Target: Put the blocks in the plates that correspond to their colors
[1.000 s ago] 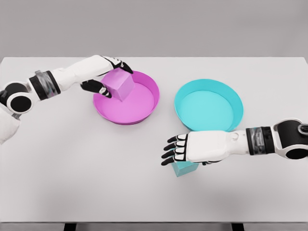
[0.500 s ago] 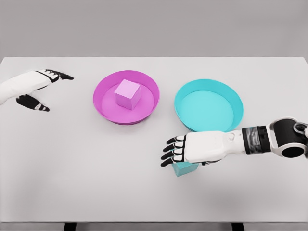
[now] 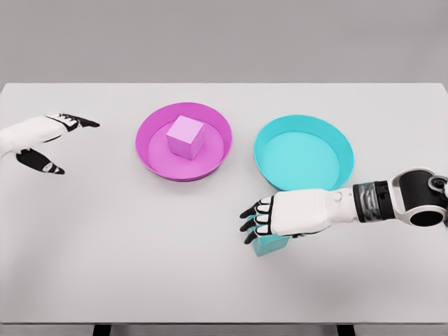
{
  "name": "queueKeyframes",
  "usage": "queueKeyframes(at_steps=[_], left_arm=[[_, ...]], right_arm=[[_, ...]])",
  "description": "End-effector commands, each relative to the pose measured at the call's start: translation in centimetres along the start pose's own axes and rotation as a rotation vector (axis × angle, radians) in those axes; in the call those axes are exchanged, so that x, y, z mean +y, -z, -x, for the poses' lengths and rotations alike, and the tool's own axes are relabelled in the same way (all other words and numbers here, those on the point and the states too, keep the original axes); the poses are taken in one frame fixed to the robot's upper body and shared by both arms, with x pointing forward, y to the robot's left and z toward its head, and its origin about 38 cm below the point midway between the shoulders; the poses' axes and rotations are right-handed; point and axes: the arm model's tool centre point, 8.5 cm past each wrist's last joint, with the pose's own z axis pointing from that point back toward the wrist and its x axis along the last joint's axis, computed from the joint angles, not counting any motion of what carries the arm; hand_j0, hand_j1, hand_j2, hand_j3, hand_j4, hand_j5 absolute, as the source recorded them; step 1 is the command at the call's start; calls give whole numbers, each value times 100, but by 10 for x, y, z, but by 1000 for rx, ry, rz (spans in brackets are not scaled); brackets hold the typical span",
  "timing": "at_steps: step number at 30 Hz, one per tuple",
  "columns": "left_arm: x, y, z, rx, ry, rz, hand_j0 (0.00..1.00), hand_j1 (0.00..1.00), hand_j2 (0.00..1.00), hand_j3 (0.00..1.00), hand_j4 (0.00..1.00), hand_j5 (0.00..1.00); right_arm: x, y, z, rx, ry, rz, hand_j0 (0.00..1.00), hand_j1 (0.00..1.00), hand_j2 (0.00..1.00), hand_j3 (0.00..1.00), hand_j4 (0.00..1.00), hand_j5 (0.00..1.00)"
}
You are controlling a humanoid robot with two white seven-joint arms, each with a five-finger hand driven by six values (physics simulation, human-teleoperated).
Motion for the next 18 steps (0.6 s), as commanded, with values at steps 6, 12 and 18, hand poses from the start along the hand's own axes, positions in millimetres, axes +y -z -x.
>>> queueKeyframes(at_steps=[6, 12, 18], left_arm=[[4, 1, 0, -3, -10, -3, 100, 100, 100, 100, 100, 100], [3, -2, 2, 5, -11, 8, 100, 100, 100, 100, 100, 100], [2, -14, 11, 37, -25, -7, 100, 100, 100, 100, 100, 100]], right_arm=[[-7, -6, 5, 22, -12, 12, 77, 77, 77, 77, 77, 77], [-12, -10, 6, 32, -19, 25, 74, 74, 74, 74, 74, 74], [-22, -14, 10, 47, -35, 50, 73, 73, 73, 73, 73, 73]])
